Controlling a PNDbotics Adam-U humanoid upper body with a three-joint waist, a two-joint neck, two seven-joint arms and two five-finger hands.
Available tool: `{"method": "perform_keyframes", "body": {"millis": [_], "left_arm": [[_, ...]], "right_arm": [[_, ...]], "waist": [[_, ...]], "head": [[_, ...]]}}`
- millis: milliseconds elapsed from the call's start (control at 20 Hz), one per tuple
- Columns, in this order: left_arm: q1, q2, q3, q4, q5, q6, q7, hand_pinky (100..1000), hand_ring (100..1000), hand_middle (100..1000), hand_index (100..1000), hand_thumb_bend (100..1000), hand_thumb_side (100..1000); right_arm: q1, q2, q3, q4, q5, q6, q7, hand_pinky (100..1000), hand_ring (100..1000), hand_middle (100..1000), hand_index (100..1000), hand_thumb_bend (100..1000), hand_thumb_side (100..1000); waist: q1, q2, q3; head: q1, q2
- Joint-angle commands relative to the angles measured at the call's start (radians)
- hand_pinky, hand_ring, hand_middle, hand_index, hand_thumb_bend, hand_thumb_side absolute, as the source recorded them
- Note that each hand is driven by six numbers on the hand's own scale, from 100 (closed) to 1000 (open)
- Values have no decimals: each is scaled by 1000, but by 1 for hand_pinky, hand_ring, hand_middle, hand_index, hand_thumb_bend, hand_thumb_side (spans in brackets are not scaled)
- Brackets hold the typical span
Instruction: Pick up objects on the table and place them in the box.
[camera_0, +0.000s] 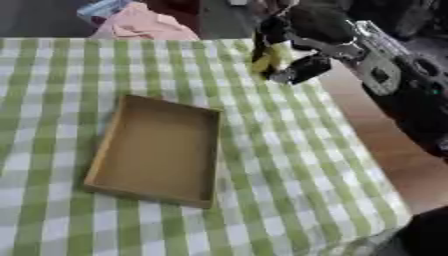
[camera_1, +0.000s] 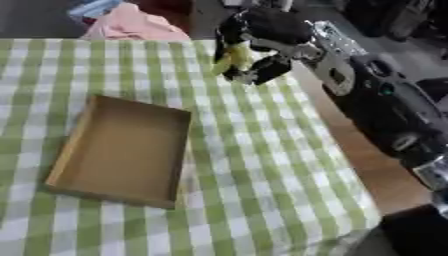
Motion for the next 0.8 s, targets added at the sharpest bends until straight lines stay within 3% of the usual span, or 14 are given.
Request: {"method": "perform_keyframes", "body": {"millis": [50, 450, 800], "left_arm": [[-18, 22, -14, -19, -3, -10, 13, 598, 752, 761, 600, 120, 559], [-28, 39, -31, -19, -4, -37, 37, 602, 749, 757, 610, 149, 517], [-36, 40, -37, -19, -2, -46, 47, 603, 749, 757, 611, 152, 517]], "right_arm": [[-20, -10, 11, -25, -16, -4, 41, 386, 509, 482, 603, 100, 100], [-53, 55, 67, -36, -4, -1, 126, 383, 513, 482, 604, 100, 100], [-85, 100, 91, -58, 64, 33, 135, 393, 527, 487, 610, 100, 100]], "waist": [[8, -25, 5], [6, -42, 38], [-2, -38, 70]], "head": [[-11, 22], [-41, 62], [-57, 52]]}}
